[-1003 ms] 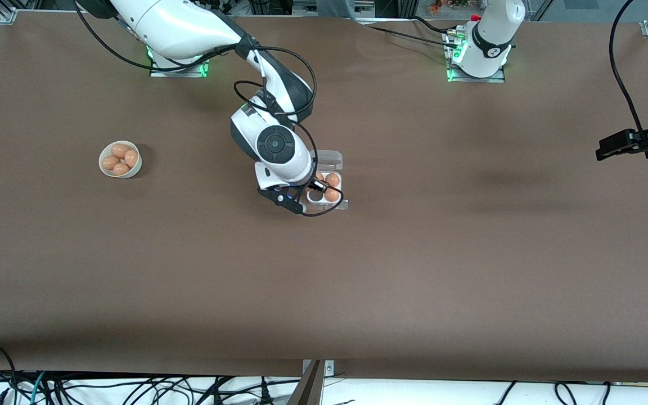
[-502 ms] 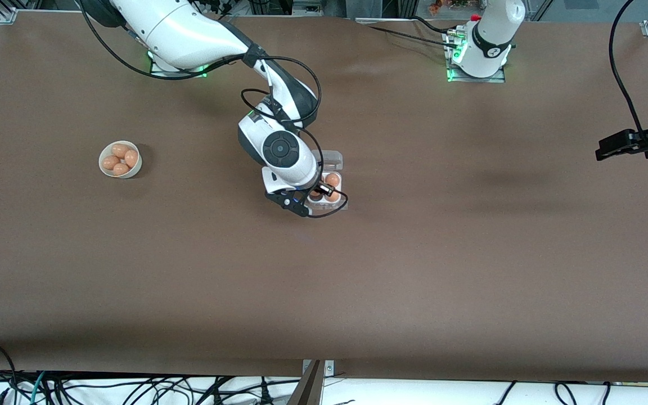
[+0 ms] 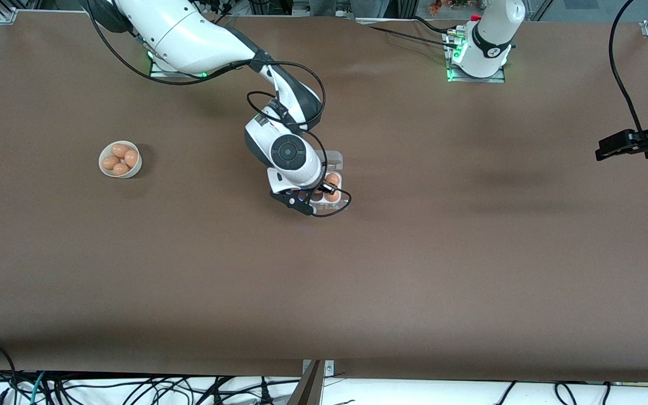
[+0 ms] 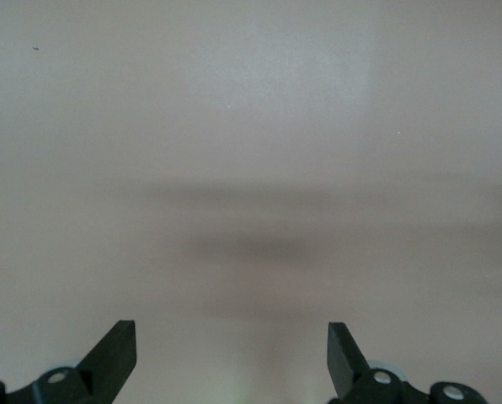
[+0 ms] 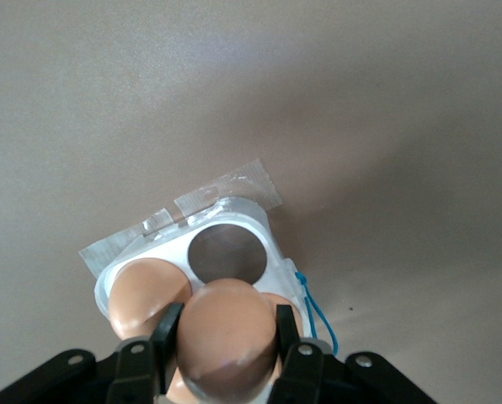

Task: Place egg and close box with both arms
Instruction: 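Lower the egg into the empty slot and open the right gripper, then withdraw the right gripper while the left gripper reaches the box lid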

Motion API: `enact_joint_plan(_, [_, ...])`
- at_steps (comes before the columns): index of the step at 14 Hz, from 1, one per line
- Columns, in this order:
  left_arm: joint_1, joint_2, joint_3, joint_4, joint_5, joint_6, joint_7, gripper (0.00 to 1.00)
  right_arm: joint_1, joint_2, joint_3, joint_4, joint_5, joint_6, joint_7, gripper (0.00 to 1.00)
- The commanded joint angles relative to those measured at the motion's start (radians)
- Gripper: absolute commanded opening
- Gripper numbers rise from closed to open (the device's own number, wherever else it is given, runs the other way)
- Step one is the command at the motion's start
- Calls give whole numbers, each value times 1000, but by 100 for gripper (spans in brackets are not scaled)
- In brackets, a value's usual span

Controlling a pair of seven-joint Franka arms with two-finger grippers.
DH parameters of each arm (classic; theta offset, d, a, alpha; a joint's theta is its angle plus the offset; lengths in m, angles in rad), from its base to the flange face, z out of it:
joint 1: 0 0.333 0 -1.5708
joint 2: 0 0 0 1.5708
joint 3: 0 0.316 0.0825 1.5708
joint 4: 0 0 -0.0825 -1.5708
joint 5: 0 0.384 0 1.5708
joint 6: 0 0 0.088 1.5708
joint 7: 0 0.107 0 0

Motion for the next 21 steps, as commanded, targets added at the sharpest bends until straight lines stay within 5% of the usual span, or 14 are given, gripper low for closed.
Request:
enact_joint_plan(1, [6, 17, -4, 33, -18, -11, -5, 100, 11, 32, -4, 32, -14, 2, 0, 37])
enact_joint_plan(4, [5, 17, -4, 35, -19, -11, -6, 100, 19, 38, -4, 32, -16, 2, 0, 38])
enact_joint_plan(5, [5, 17, -4, 33, -19, -11, -6, 100, 19, 39, -4, 32, -14, 2, 1, 52])
enact_joint_plan(7, [5, 17, -4, 35, -19, -11, -6, 100, 17, 39, -4, 34, -14, 2, 1, 96])
enact_joint_plan(8, [6, 17, -4, 35, -19, -11, -5, 100, 17, 38, -4, 34, -14, 2, 1, 100])
enact_joint_plan(21, [6, 17, -4, 33, -19, -11, -6, 100, -73, -37, -15, 97, -80, -38, -14, 100])
